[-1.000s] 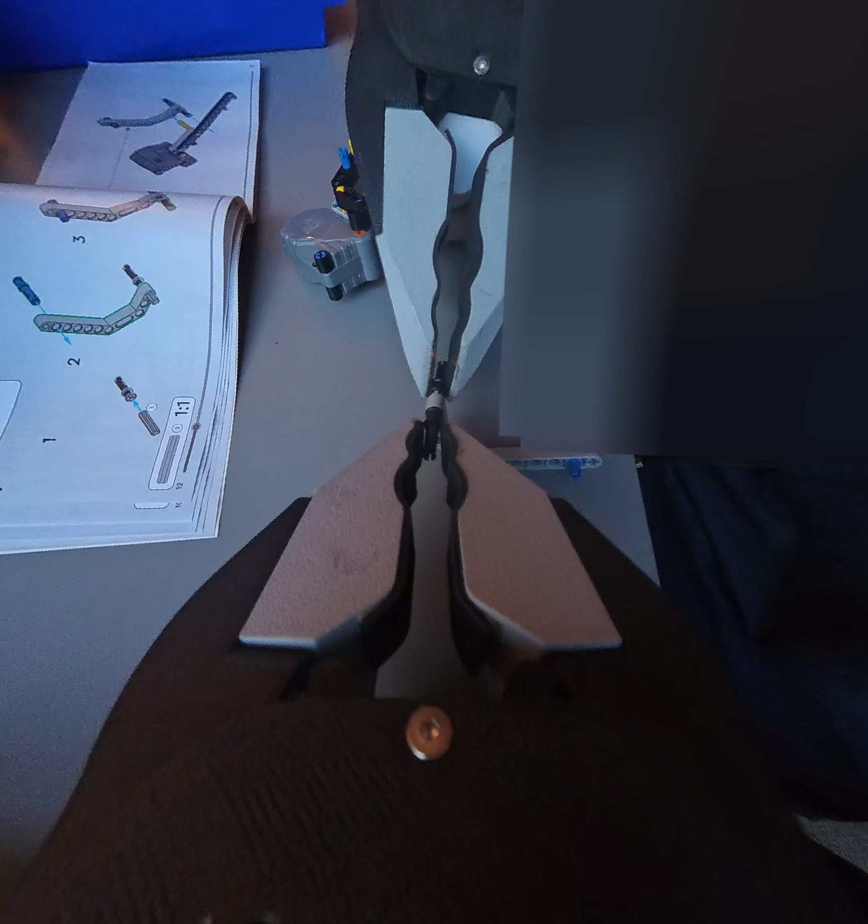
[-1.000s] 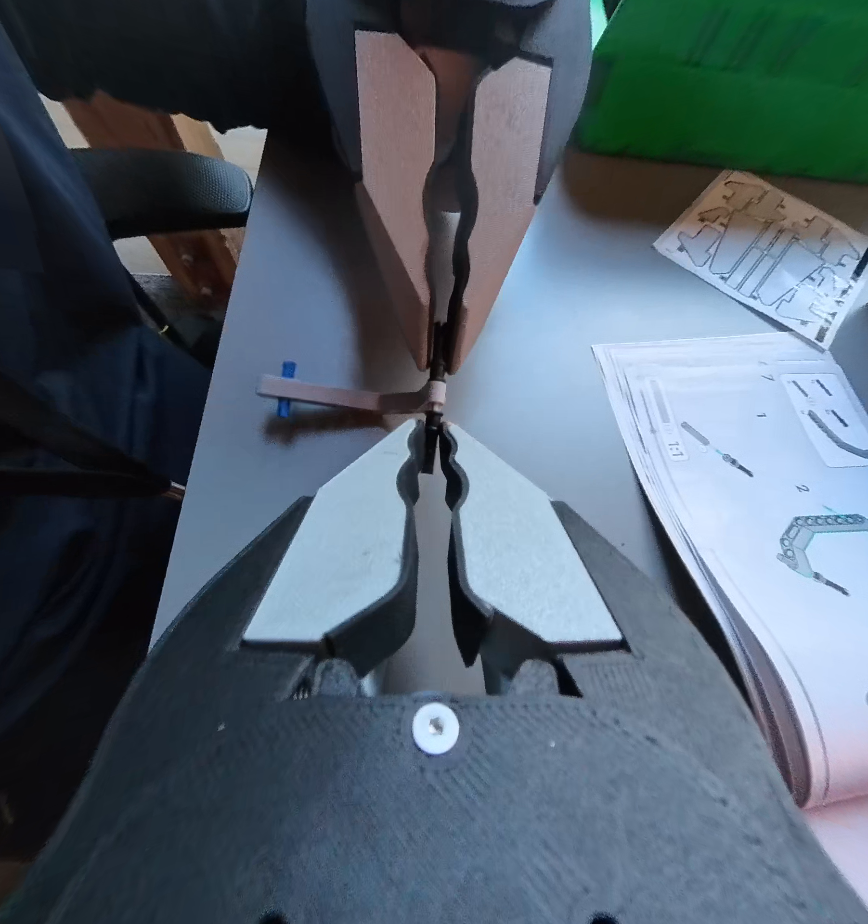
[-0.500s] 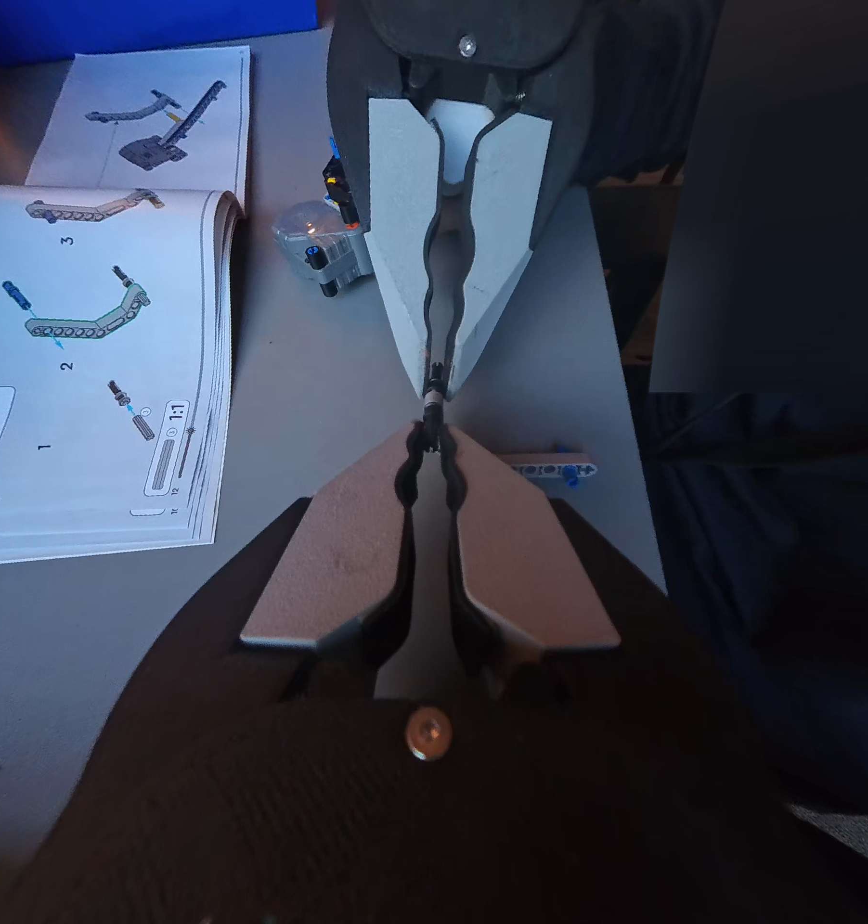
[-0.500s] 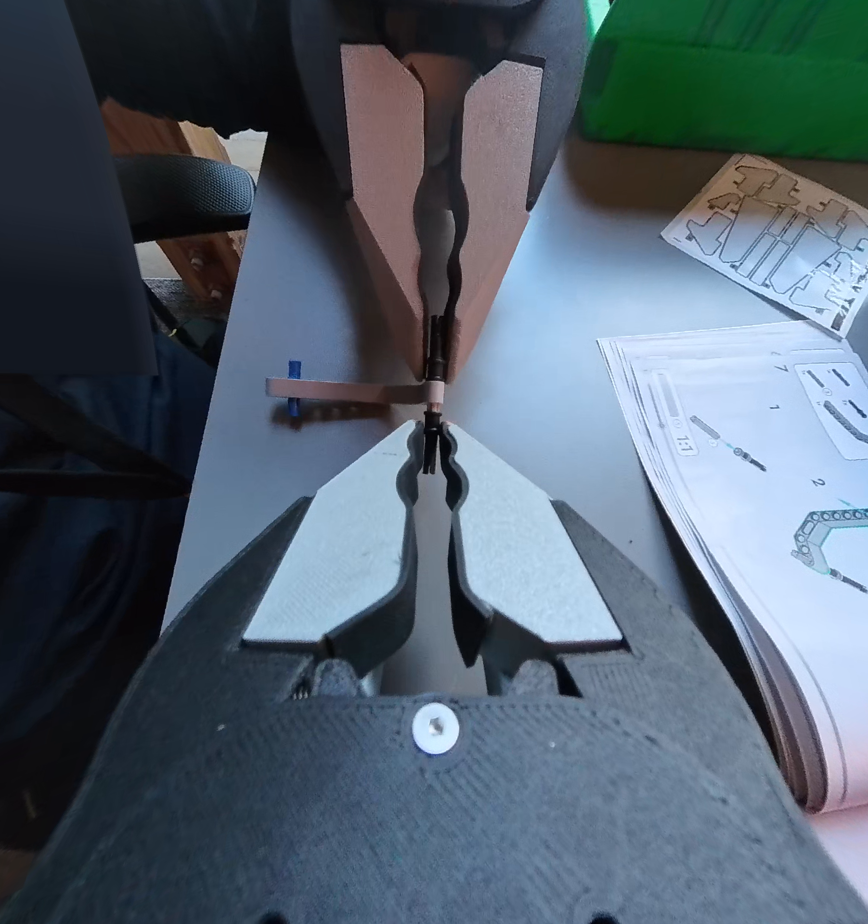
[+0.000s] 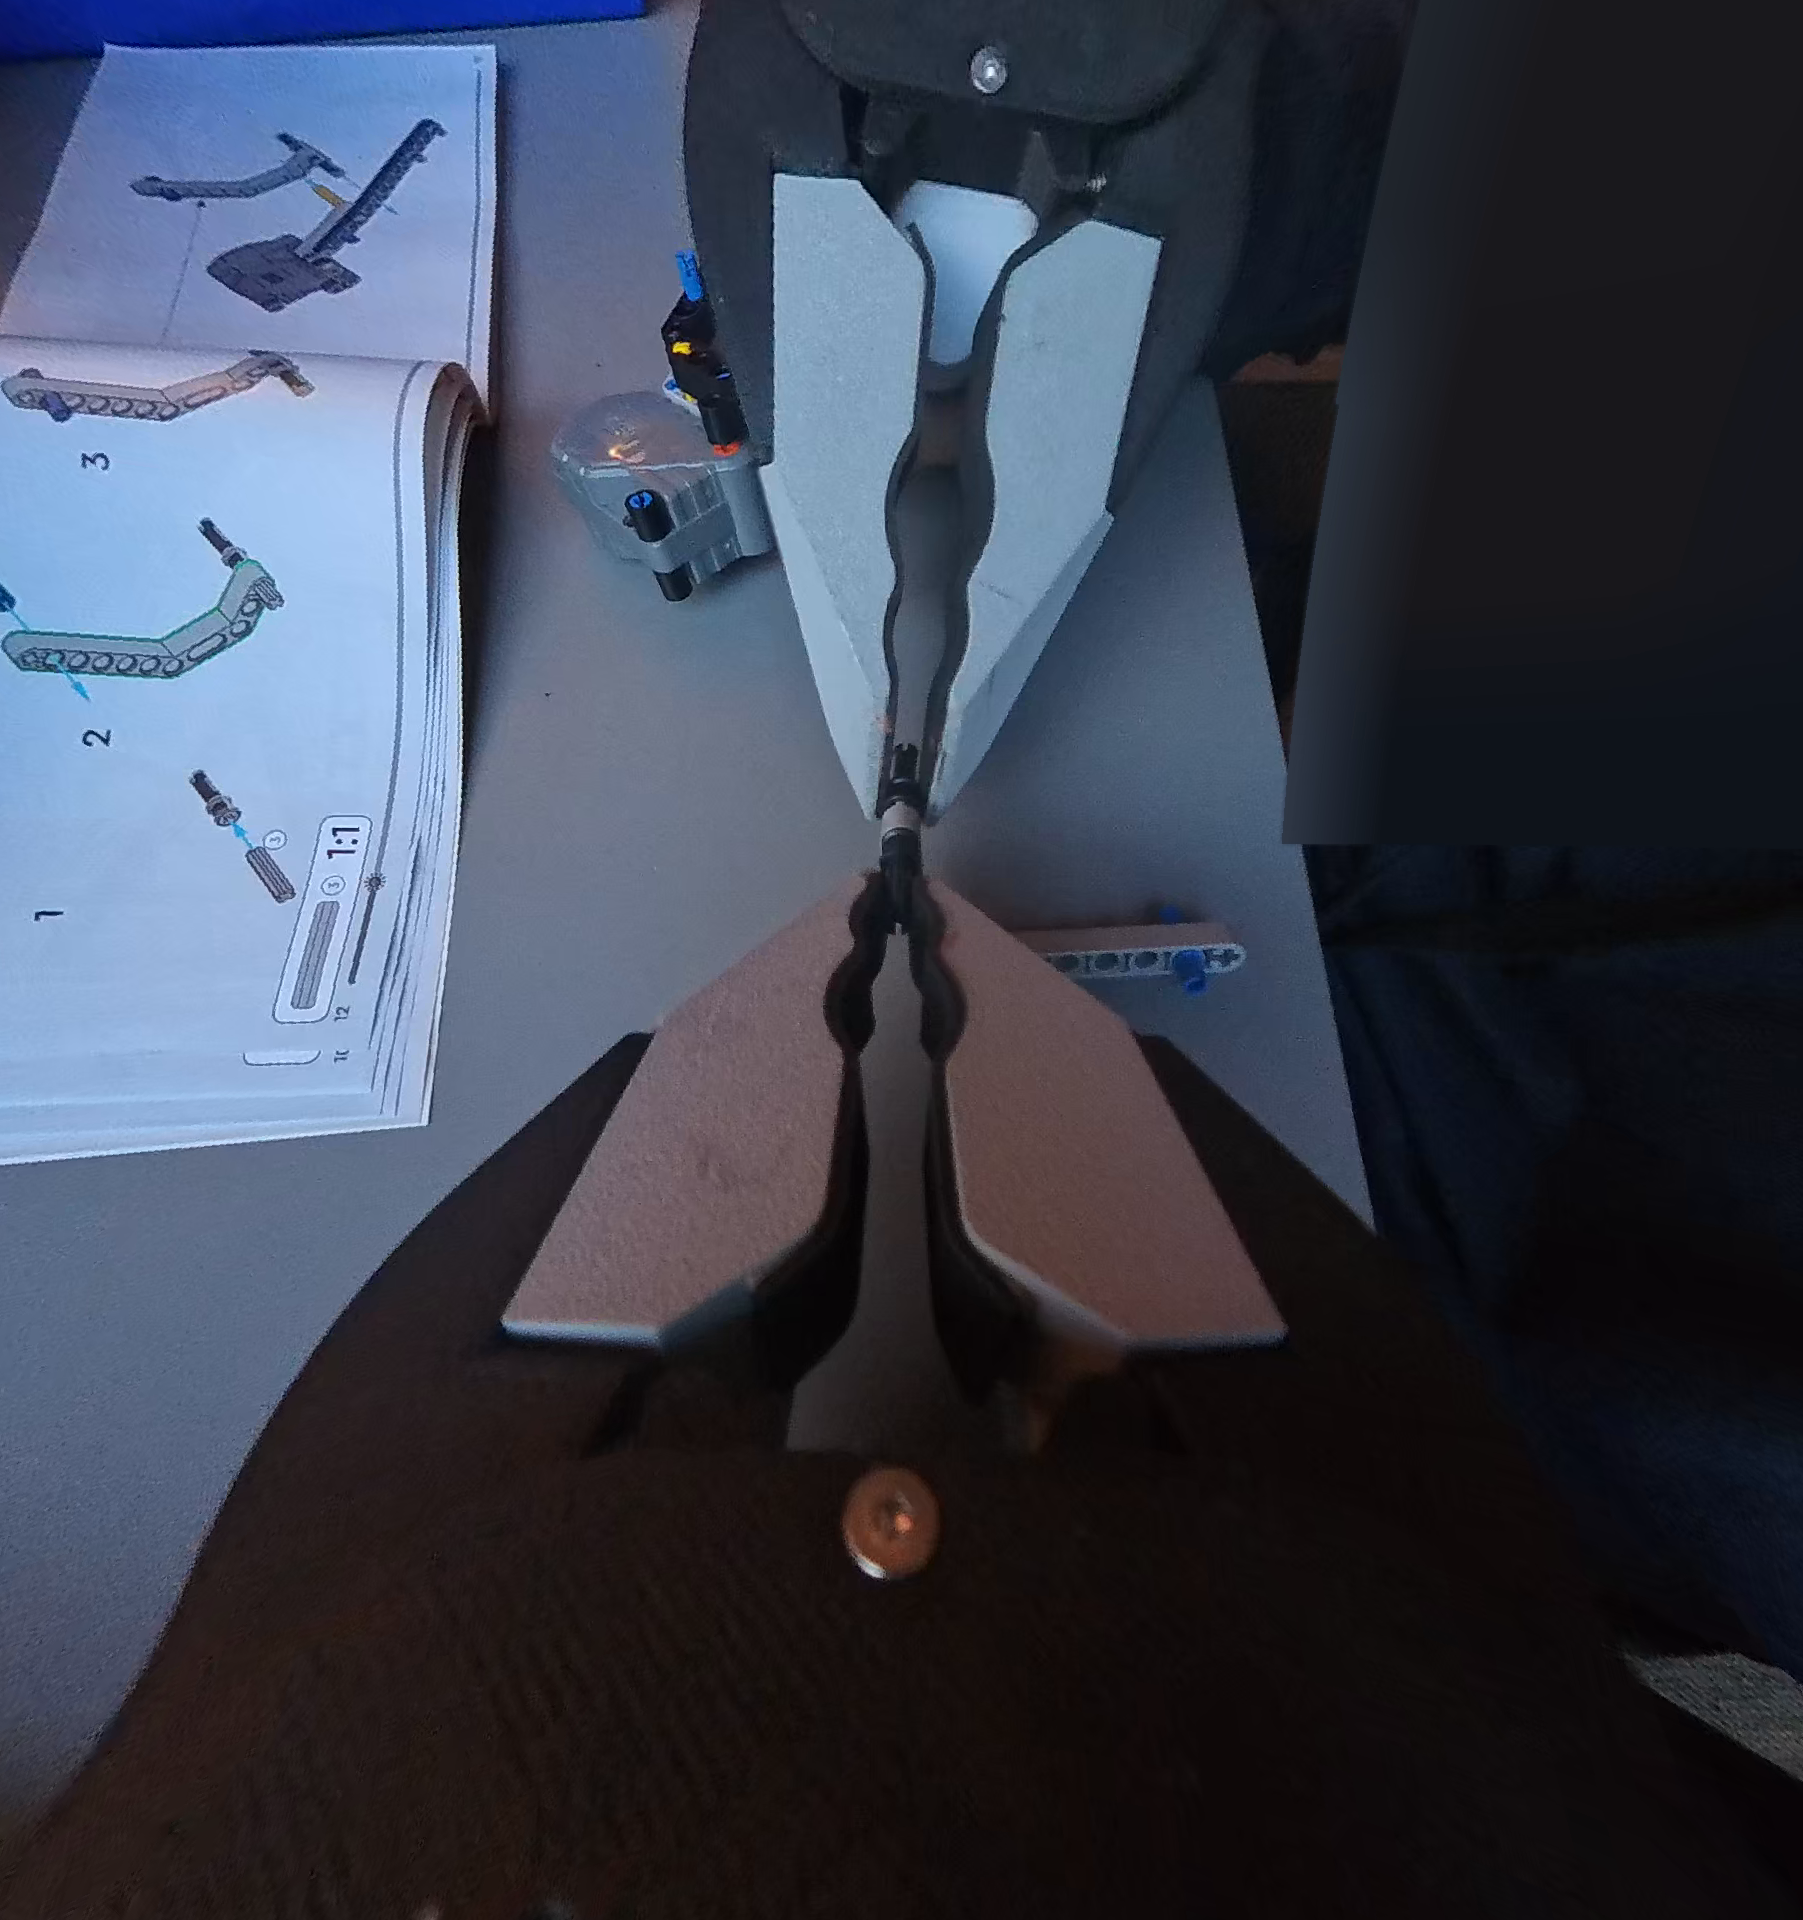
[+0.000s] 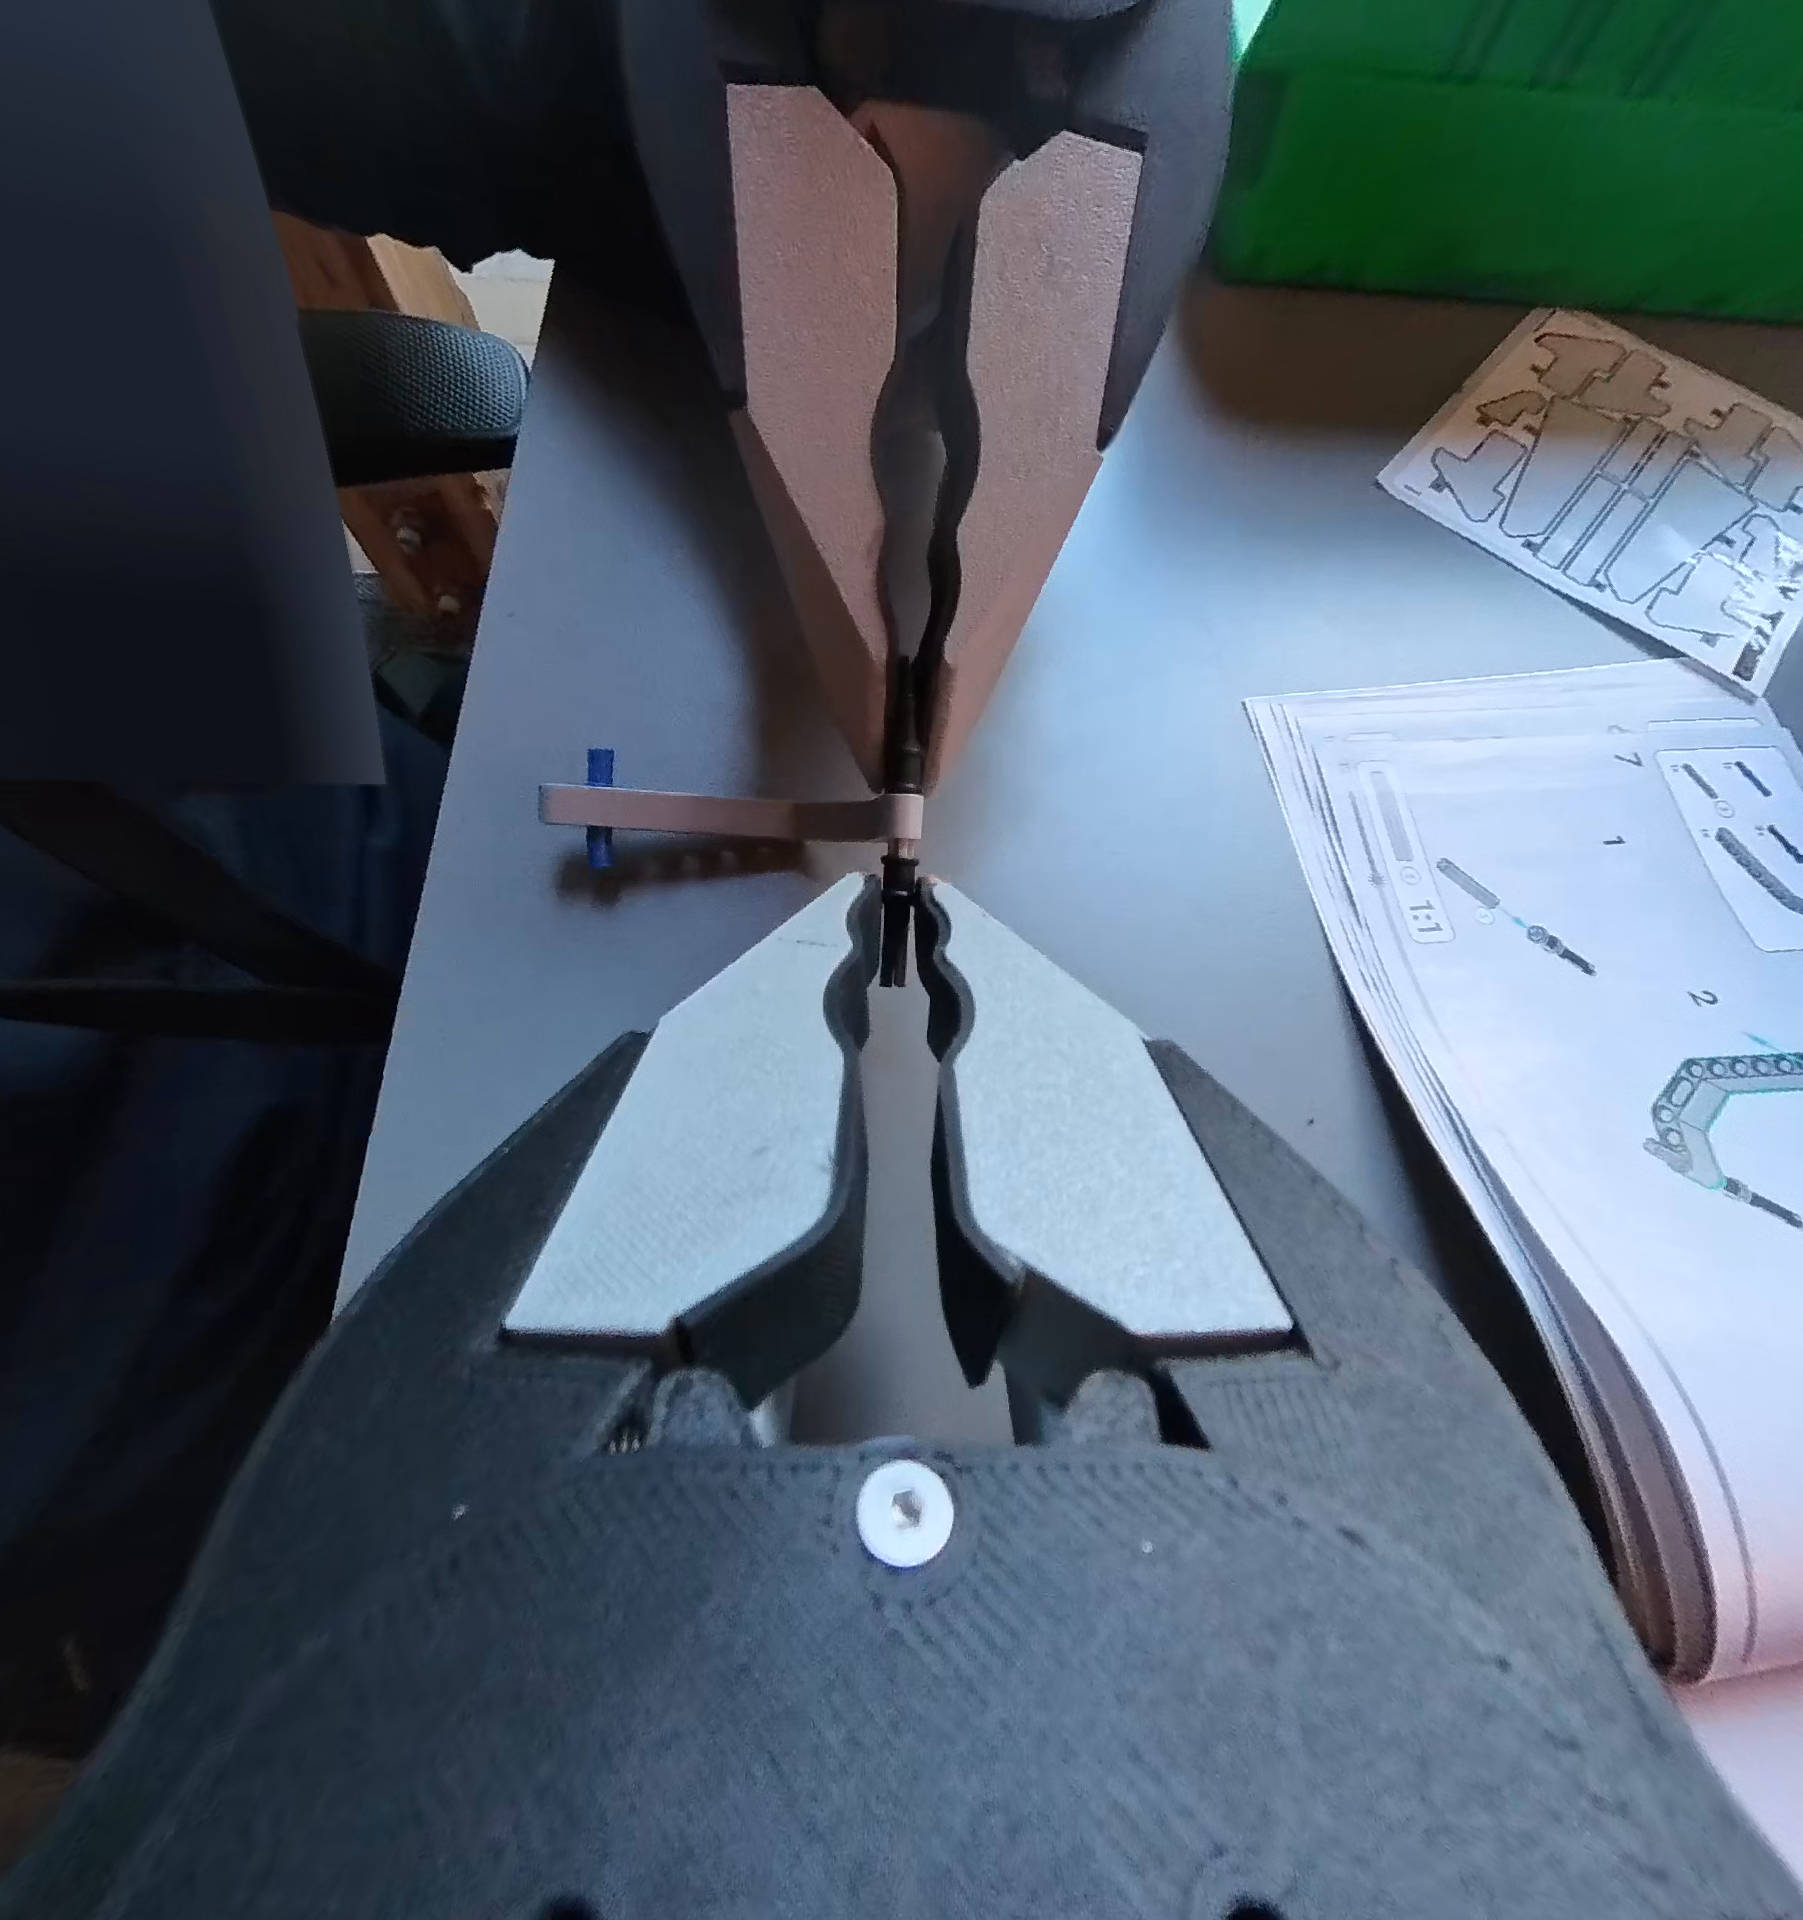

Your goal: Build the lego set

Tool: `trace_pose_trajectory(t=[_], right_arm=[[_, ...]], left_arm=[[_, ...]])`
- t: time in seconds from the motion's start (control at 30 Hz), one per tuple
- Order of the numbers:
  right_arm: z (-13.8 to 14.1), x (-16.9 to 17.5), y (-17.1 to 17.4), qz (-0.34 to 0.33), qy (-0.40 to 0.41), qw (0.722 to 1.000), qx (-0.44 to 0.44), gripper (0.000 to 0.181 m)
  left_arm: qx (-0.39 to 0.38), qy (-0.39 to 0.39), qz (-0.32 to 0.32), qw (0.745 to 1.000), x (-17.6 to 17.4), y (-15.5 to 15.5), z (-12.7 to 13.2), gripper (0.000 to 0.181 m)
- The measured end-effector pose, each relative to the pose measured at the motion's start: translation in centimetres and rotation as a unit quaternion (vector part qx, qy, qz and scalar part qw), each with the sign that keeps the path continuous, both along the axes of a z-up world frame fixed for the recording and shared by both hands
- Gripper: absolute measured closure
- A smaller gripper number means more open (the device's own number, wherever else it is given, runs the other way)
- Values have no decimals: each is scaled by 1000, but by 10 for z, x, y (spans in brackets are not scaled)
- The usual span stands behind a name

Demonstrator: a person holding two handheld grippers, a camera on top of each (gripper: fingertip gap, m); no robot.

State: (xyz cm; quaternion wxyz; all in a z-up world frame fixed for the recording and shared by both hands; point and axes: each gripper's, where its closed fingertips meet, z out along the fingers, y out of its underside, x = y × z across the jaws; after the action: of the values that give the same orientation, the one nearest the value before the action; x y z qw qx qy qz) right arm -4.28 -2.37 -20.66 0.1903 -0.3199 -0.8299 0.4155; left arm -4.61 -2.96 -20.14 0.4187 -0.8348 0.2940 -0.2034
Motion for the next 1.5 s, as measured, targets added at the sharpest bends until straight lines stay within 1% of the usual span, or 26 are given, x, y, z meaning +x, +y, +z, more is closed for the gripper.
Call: trace_pose_trajectory(t=[0.03, 0.17, 0.4, 0.5, 0.7, 0.93, 1.03, 1.17, 1.33, 1.5], right_arm=[[0, 0, 0, 0, 2, 1000, 3, 177], [-3, 1, 0, 3, -3, 1000, 13, 178], [-6, 1, -1, 5, -21, 1000, 6, 178], [-5, -2, 1, -5, -21, 1000, -1, 177], [-7, 0, -2, 3, -14, 1000, 18, 177], [-13, 4, -5, 16, -20, 999, 45, 178], [-14, 4, -4, 16, -28, 999, 43, 178], [-15, 3, -4, 12, -37, 998, 41, 179], [-15, 3, -4, 15, -45, 998, 38, 179], [-15, 2, -3, 15, -42, 998, 44, 179]], left_arm=[[1, 1, 0, 1000, 0, 0, 0, 180], [-7, 3, -2, 1000, 1, 0, -2, 180], [-28, -16, -3, 999, 0, 0, -3, 180], [-20, -23, 7, 1000, -2, 2, 0, 178], [-7, -37, -4, 999, 4, 1, 6, 176], [-26, -25, -4, 999, 5, 2, -1, 177], [-60, -52, -2, 997, 4, 2, -3, 177], [-76, -61, -2, 995, 3, 2, -5, 177], [-82, -56, -6, 995, 2, 3, -5, 177], [-92, -27, -12, 995, 2, 4, -5, 177]])
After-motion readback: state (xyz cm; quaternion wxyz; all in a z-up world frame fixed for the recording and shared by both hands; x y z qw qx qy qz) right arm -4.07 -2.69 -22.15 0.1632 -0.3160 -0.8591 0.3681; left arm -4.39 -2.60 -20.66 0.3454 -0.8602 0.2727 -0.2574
